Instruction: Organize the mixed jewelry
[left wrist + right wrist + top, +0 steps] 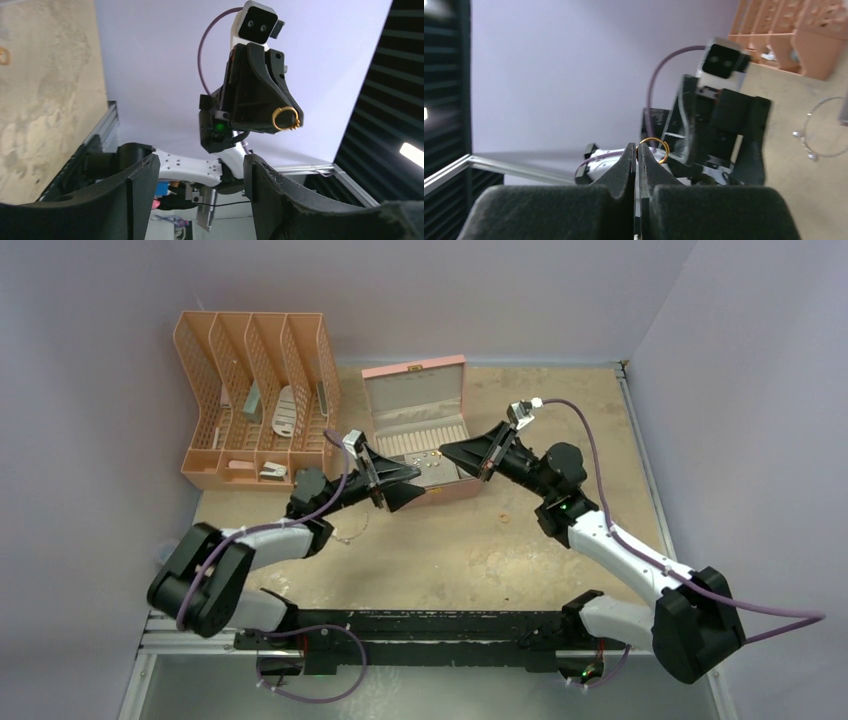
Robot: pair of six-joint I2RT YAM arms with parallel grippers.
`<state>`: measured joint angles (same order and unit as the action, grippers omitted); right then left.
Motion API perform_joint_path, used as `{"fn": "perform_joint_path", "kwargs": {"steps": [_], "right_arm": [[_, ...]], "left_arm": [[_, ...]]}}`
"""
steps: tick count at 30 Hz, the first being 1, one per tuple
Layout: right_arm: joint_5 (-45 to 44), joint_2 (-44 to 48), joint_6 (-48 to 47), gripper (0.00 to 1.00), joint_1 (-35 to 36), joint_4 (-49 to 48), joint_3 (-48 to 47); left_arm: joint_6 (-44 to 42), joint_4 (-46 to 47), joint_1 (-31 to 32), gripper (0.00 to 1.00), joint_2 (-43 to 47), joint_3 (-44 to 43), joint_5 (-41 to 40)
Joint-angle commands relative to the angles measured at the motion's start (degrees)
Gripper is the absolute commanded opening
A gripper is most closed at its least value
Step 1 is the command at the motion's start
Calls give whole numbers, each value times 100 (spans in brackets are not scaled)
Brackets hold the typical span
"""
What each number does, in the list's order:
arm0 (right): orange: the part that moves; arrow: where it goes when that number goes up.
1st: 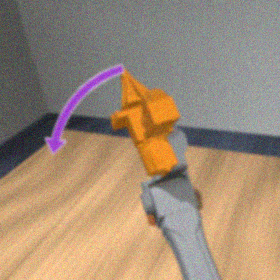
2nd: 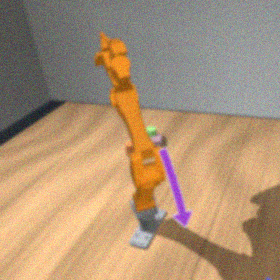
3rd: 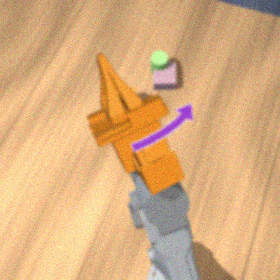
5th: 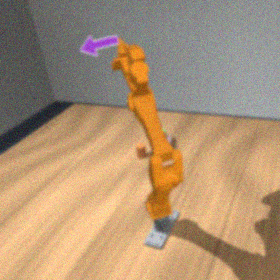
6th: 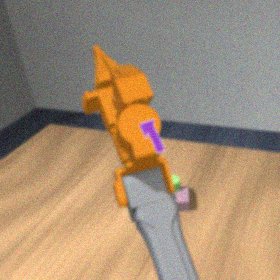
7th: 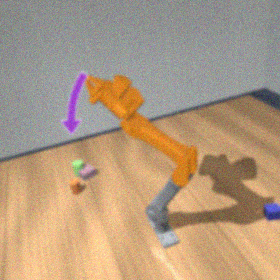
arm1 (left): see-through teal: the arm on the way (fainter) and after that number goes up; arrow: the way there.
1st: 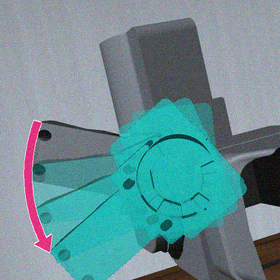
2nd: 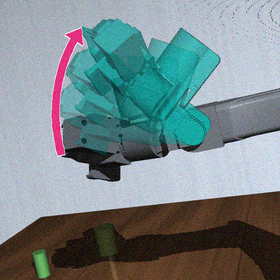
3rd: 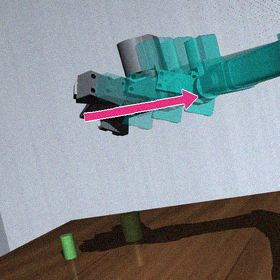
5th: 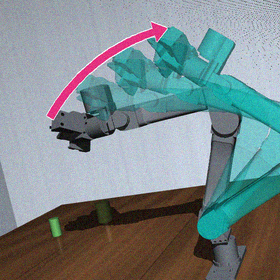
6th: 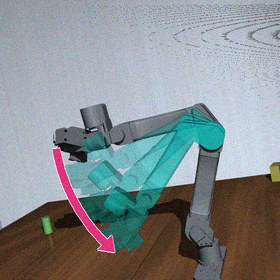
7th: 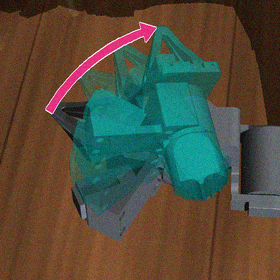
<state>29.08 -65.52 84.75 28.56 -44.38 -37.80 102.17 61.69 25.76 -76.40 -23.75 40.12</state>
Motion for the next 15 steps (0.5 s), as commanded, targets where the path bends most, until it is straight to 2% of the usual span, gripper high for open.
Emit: {"fn": "perform_joint_path", "kwargs": {"steps": [1, 5, 11, 15], "right_arm": [[387, 207, 600, 0, 56, -1096, 26], [339, 312, 742, 0, 104, -1223, 18], [258, 336, 795, 0, 210, -1348, 55], [223, 302, 907, 0, 275, -1615, 111]], "left_arm": [[1235, 2618, 416, 62, -598, -383, -725], [1411, 3141, 530, 63, -779, -568, -1042], [1406, 3168, 679, 66, -769, -1023, -1122], [1408, 3184, 745, 62, -769, -1137, -1200]]}}
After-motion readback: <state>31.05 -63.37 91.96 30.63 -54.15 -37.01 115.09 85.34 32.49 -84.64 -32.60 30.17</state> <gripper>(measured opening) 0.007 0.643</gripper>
